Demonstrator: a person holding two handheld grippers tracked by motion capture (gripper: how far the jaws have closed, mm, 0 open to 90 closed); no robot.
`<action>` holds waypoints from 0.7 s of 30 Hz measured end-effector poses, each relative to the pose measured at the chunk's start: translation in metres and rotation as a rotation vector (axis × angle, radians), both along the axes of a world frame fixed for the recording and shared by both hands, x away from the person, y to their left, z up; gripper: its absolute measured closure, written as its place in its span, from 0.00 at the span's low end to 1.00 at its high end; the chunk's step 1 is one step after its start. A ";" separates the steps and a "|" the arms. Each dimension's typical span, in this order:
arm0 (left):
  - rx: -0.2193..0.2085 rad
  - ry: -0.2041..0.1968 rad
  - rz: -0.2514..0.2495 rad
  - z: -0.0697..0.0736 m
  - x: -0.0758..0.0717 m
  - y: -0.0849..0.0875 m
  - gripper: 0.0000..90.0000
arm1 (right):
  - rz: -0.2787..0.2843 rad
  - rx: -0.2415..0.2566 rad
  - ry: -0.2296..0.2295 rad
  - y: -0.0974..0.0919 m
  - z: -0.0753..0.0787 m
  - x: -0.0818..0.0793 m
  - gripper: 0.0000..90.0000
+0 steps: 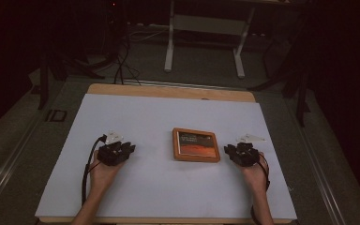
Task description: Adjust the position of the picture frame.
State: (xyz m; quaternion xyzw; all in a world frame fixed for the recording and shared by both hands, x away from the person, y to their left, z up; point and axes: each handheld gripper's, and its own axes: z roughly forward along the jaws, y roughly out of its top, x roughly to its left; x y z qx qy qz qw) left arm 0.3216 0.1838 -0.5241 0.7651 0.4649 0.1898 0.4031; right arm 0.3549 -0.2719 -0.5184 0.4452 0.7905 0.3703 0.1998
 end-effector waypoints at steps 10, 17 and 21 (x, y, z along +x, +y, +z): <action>-0.009 -0.018 -0.064 0.008 -0.005 -0.006 0.99 | 0.051 -0.027 0.026 0.012 -0.005 -0.001 1.00; -0.021 -0.026 -0.071 0.009 -0.008 -0.009 0.99 | 0.122 -0.006 -0.010 0.021 0.000 -0.006 1.00; -0.023 -0.031 -0.093 0.011 -0.011 -0.014 0.99 | 0.115 -0.021 -0.007 0.024 -0.001 -0.007 1.00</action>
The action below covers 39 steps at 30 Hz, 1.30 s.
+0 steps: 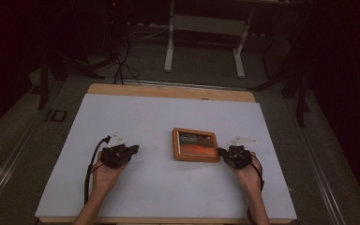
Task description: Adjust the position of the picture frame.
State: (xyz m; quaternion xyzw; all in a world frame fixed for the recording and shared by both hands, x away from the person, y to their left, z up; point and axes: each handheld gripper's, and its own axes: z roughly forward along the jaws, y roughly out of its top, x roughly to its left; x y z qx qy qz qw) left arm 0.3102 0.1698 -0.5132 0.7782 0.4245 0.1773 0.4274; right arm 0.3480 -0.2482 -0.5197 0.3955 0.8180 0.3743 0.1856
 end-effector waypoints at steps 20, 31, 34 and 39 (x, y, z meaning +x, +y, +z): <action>-0.028 0.020 -0.263 -0.001 -0.015 -0.077 0.99 | -0.029 0.021 0.095 -0.011 -0.012 0.001 1.00; -0.005 0.026 -0.263 -0.006 -0.009 -0.081 0.99 | 0.120 0.037 0.130 0.013 -0.012 -0.007 1.00; -0.001 0.025 -0.249 -0.006 -0.007 -0.078 0.99 | 0.165 0.018 0.103 0.023 -0.006 -0.007 1.00; 0.014 0.018 -0.232 -0.007 -0.005 -0.075 0.99 | 0.133 0.010 0.045 0.030 0.000 0.008 1.00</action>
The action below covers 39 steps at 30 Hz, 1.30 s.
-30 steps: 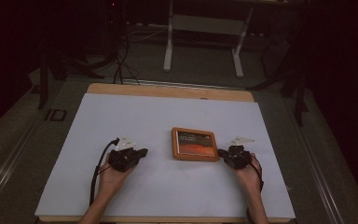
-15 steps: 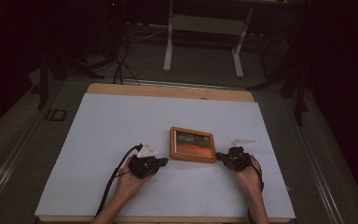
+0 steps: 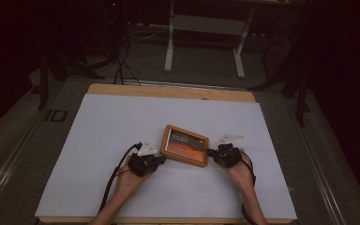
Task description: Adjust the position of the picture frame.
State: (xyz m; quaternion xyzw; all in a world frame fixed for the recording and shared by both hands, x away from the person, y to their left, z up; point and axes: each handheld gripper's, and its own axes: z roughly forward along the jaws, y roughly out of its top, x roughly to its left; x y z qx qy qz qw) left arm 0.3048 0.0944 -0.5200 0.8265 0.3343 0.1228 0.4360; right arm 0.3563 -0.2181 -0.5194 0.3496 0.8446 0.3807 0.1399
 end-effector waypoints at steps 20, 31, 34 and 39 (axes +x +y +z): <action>0.038 -0.023 0.005 -0.005 0.003 -0.006 1.00 | -0.127 0.012 -0.021 0.016 0.001 0.074 1.00; 0.048 -0.025 0.000 -0.007 0.003 -0.008 1.00 | -0.104 -0.002 0.050 0.018 -0.003 0.082 1.00; 0.058 -0.023 -0.005 -0.007 0.002 -0.009 1.00 | -0.081 -0.010 0.059 0.017 -0.004 0.079 1.00; 0.068 -0.019 0.003 -0.007 0.002 -0.006 1.00 | -0.055 -0.032 0.071 0.016 -0.008 0.069 1.00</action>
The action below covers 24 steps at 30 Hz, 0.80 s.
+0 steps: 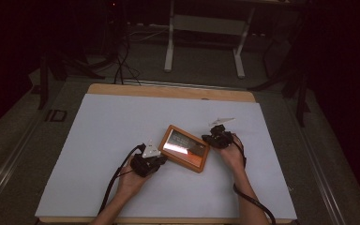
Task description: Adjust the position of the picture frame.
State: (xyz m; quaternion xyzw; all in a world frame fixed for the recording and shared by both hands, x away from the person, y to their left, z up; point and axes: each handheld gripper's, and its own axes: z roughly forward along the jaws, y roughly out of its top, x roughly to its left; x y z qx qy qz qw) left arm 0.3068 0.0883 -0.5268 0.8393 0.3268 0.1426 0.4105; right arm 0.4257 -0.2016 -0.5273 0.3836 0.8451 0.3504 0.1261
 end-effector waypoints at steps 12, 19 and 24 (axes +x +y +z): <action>-0.040 0.038 0.129 0.000 0.013 0.025 1.00 | 0.127 -0.073 -0.024 0.011 -0.002 -0.045 1.00; -0.099 0.078 0.212 -0.001 0.020 0.038 0.91 | 0.206 -0.093 -0.021 0.024 -0.001 -0.066 0.99; -0.168 0.113 0.240 0.002 0.021 0.045 0.73 | 0.149 -0.059 -0.047 0.024 0.008 -0.060 0.89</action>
